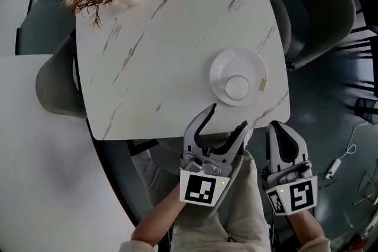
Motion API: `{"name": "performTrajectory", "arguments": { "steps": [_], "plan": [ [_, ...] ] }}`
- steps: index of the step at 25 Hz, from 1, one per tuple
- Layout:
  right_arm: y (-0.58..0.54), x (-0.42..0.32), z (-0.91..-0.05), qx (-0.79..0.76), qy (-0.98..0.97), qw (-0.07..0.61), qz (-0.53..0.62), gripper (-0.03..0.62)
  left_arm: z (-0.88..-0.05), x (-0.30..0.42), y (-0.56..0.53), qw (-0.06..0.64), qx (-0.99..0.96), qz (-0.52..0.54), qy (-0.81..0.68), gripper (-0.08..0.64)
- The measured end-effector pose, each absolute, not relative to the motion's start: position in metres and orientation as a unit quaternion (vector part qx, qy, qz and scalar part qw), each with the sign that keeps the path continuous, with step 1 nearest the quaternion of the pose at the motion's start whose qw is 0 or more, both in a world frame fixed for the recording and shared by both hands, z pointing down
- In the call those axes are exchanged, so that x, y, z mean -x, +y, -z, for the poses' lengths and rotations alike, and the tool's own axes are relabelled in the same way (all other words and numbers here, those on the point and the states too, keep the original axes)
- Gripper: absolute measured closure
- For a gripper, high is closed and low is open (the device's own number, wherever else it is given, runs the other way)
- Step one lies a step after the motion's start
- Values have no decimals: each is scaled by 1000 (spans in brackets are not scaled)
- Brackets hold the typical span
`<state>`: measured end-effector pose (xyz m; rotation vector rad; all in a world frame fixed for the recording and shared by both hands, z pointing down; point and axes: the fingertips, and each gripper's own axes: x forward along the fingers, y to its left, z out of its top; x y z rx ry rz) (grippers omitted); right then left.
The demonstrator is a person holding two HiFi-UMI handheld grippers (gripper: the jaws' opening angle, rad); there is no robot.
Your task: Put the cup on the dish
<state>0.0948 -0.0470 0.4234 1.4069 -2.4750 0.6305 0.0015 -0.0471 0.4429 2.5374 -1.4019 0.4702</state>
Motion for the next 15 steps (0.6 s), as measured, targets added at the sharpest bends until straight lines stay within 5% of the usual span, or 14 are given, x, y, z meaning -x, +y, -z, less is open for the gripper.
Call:
{"name": "performTrajectory", "arguments": {
  "steps": [4, 15],
  "plan": [
    [-42, -95, -407, -477, -847, 108, -208, 587, -419, -4, -29, 119, -860, -154, -471, 262],
    [-37, -92, -367, -469, -855, 97, -200, 587, -357, -5, -4, 122, -845, -156, -496, 447]
  ]
}}
